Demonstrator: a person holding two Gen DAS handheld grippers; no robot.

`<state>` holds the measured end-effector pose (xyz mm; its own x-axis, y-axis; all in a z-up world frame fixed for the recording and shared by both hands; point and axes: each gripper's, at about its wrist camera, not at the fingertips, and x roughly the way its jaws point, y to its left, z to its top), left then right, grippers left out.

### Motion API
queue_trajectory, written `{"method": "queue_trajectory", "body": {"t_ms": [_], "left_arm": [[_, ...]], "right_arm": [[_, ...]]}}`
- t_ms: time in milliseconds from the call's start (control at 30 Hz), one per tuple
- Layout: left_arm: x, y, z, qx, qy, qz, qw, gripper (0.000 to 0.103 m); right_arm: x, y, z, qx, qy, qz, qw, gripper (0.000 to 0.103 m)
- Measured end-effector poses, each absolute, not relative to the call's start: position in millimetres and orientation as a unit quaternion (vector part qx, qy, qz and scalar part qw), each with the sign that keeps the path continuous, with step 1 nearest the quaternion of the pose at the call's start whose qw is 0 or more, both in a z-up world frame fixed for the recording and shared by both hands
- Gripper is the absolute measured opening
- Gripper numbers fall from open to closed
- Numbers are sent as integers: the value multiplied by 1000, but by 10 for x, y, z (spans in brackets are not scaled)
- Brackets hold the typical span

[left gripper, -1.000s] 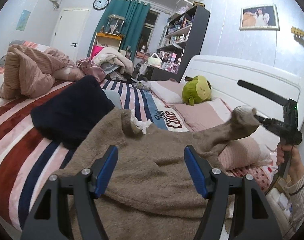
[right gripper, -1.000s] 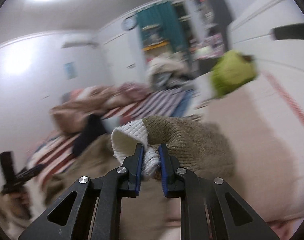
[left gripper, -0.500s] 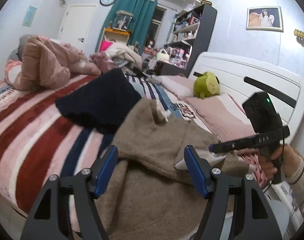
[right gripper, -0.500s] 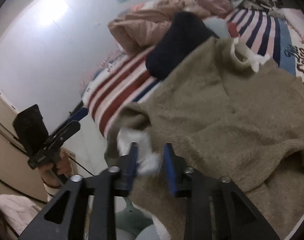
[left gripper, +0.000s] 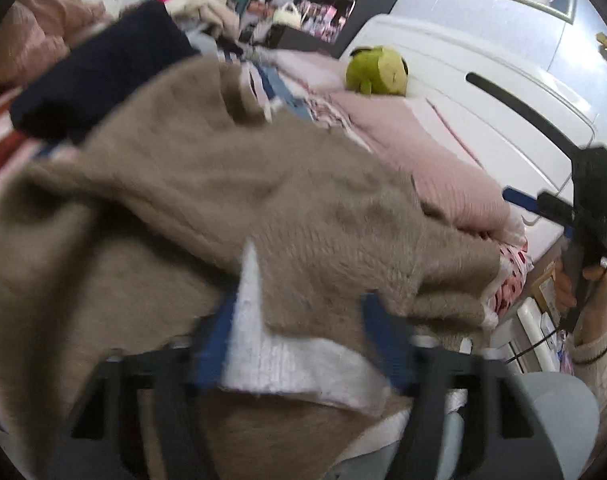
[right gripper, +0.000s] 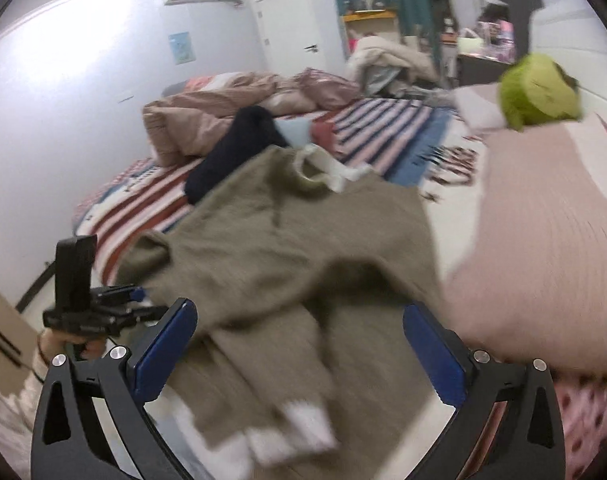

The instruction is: Fold small clothes

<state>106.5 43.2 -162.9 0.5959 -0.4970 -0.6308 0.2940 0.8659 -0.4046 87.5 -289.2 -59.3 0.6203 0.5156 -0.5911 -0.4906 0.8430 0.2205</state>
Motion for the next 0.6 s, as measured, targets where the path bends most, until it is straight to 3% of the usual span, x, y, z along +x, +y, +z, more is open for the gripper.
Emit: {"method": "queue_trajectory", "body": {"t_ms": [67,167,267,433,500,600], "left_arm": [[1024,394,-1642,-120,386,-206,891,13],[907,598,-1376,-140,339,-205,907,12],[880,749,-1183,-66,350,-178,917,14],[922,789,-1486,13,413,-121,903,34],[826,947,-1493,8,404,-104,909,61],[664,1322,-1405,-53,383,-93,917,75]], "right_arm": [[821,-3061,-736,33,342,265,901,103],[761,-3264,-865,46,355,257,898,103],[703,-3382,-899,38,366,262,892,103],[718,-3453,-1114,62,383,284,877,103],[692,-3437,-1200,79,382,302,870,103],[632,-3411,-1258,57,376,280,882,103]]}}
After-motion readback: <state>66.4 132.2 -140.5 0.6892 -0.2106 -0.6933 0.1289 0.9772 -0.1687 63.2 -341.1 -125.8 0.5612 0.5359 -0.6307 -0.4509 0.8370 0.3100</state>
